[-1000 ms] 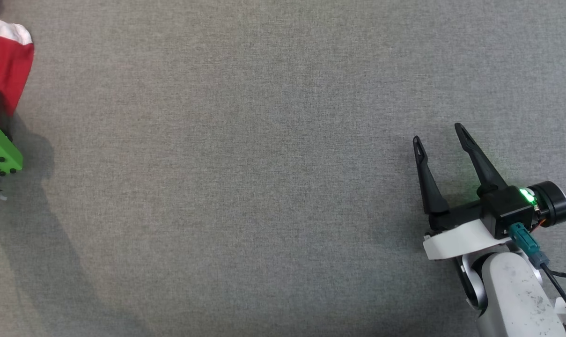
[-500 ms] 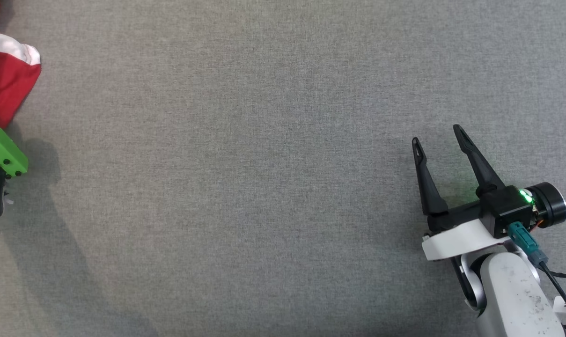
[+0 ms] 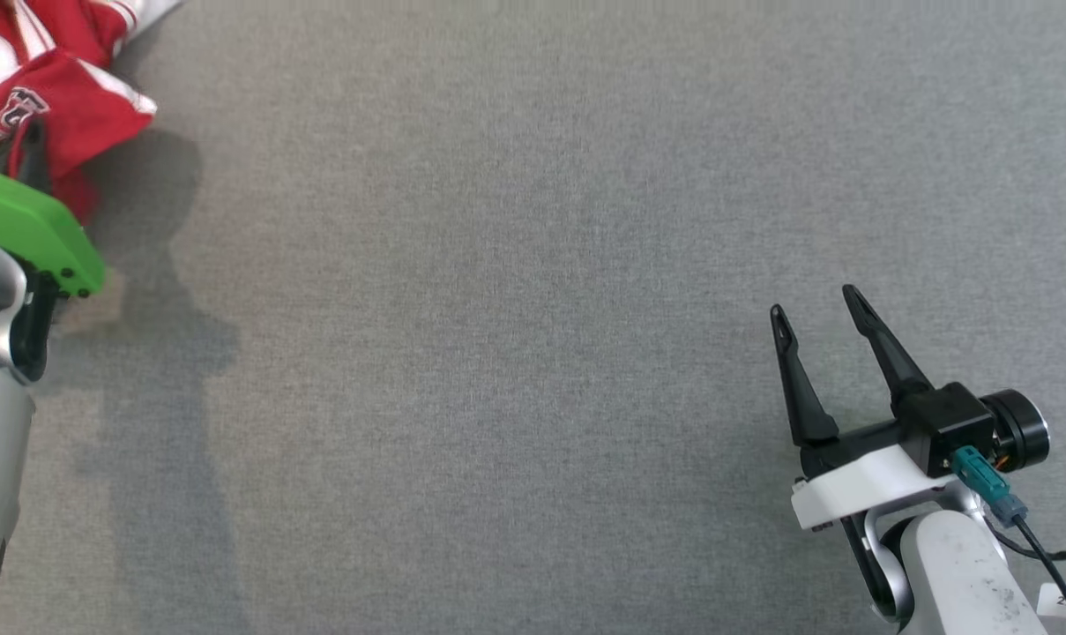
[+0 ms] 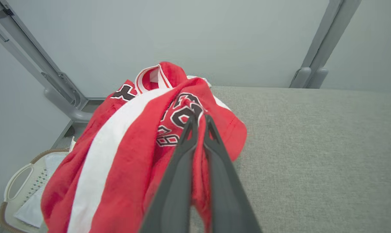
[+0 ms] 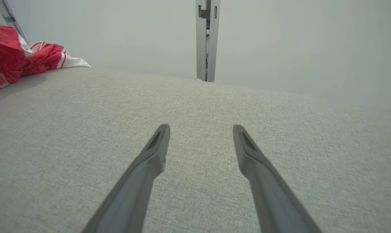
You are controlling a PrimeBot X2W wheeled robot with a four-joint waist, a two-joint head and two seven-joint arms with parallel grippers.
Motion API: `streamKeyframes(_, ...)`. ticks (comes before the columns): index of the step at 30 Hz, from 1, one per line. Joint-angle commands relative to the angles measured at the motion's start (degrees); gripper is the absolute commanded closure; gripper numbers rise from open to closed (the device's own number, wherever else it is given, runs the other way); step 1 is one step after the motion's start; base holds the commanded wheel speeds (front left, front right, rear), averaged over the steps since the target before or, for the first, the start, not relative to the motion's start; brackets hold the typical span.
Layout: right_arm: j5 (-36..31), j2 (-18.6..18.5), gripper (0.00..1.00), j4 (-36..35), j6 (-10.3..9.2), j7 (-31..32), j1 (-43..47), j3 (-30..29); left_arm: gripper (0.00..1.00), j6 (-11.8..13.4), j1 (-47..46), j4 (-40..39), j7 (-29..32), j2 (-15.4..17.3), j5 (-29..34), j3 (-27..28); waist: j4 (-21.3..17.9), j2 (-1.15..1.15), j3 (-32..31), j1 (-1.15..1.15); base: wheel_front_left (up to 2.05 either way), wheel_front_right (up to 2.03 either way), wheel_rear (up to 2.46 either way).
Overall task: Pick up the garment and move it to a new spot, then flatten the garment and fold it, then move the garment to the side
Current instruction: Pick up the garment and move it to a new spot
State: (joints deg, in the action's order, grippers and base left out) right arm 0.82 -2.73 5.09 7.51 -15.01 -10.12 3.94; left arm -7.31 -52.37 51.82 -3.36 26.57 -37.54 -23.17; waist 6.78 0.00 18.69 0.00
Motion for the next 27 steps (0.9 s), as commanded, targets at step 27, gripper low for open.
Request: streamKeyframes(27,4.55,-0.24,0.00,1.68,-0.04,-0.26,1.91,-2.47,1.00,-0.26,8.65,-12.46,0.20,-23.29,-4.67,-26.53,-13.41,0.00,-5.64,0.00,0.00,0.00,0.00)
